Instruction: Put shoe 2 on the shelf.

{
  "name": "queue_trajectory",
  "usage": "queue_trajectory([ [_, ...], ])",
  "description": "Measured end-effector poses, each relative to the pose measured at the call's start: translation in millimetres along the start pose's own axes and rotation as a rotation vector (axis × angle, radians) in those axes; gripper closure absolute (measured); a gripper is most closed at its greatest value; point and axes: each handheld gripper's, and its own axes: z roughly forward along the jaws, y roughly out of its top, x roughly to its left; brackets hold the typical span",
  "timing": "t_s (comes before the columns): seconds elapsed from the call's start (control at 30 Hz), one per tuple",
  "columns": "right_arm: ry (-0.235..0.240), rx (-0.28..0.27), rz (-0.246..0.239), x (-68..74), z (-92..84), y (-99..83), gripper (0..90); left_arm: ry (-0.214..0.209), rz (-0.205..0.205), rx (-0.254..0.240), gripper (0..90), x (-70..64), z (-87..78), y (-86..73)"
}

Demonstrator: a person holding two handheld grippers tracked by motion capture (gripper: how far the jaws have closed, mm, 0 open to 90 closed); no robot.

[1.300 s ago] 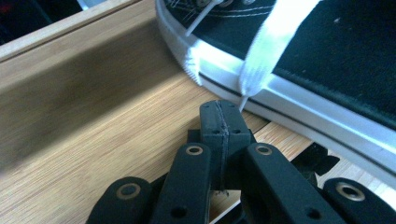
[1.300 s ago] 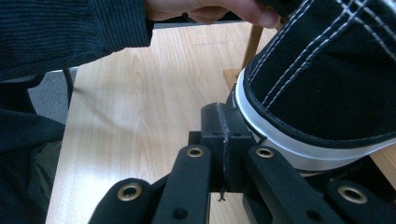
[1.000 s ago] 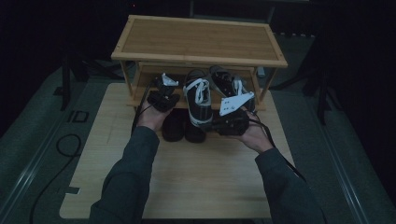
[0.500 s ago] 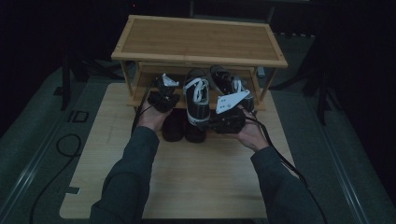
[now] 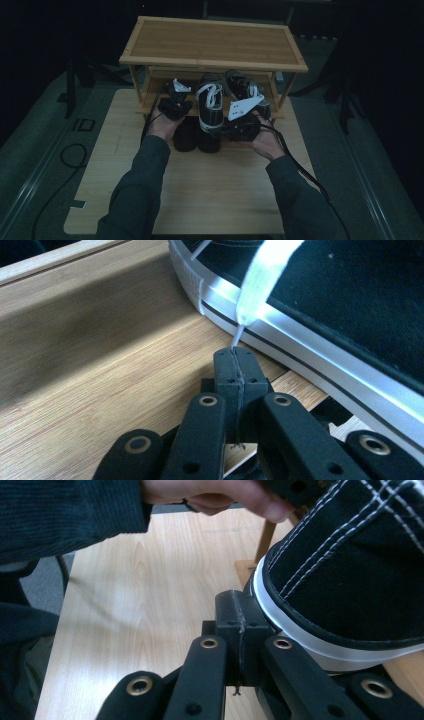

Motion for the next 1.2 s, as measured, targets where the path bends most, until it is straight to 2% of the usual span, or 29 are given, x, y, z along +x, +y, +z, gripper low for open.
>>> queue_trajectory([
  [0.1, 0.004, -0.019, 0.014, -3.5, -1.1, 0.7, 90.0, 0.002, 0.004, -0.002, 90.0, -0.1, 0.0, -0.1],
  [0.2, -0.032, -0.007, 0.014, -4.5, 1.5, 3.8, 90.0, 0.003, 0.003, -0.003, 90.0, -0.6, 0.0, -0.4],
  [0.37, -0.030, -0.024, 0.029, -7.6, 6.8, 7.7, 90.0, 0.000, 0.002, -0.004, 90.0, -0.1, -0.2, -0.5],
  [0.5, -0.033, -0.014, 0.020, -8.1, 11.1, 10.3, 90.0, 0.002, -0.006, -0.007, 90.0, -0.6, 0.1, -0.6],
  [0.6, -0.043, 0.017, 0.011, -7.2, 13.6, 9.7, 90.0, 0.001, -0.009, -0.007, 90.0, -0.4, 0.2, -0.4],
  [0.73, -0.053, 0.011, 0.018, -10.1, 11.6, 9.9, 90.0, 0.001, -0.004, -0.001, 90.0, -0.2, 0.0, -0.2],
  [0.77, -0.068, 0.012, 0.015, -10.3, 11.0, 10.1, 90.0, 0.000, -0.005, -0.001, 90.0, -0.1, 0.0, -0.1],
  [0.8, -0.092, 0.017, 0.019, -11.3, 10.5, 9.8, 90.0, 0.001, -0.007, -0.003, 90.0, -0.2, 0.1, -0.2],
  [0.9, -0.089, 0.012, 0.035, -14.8, 9.1, 8.8, 90.0, 0.002, 0.000, -0.002, 90.0, -0.2, 0.1, 0.0],
  [1.03, -0.113, 0.013, 0.037, -16.2, 11.8, 11.9, 90.0, 0.003, -0.002, -0.002, 90.0, -0.3, 0.1, 0.1],
  [1.1, -0.098, 0.010, 0.044, -18.0, 13.2, 12.0, 90.0, 0.002, 0.000, -0.002, 90.0, -0.3, 0.0, -0.1],
  [1.2, -0.127, 0.031, 0.054, -20.9, 15.7, 10.1, 90.0, 0.002, 0.000, -0.002, 90.0, -0.3, 0.0, 0.0],
])
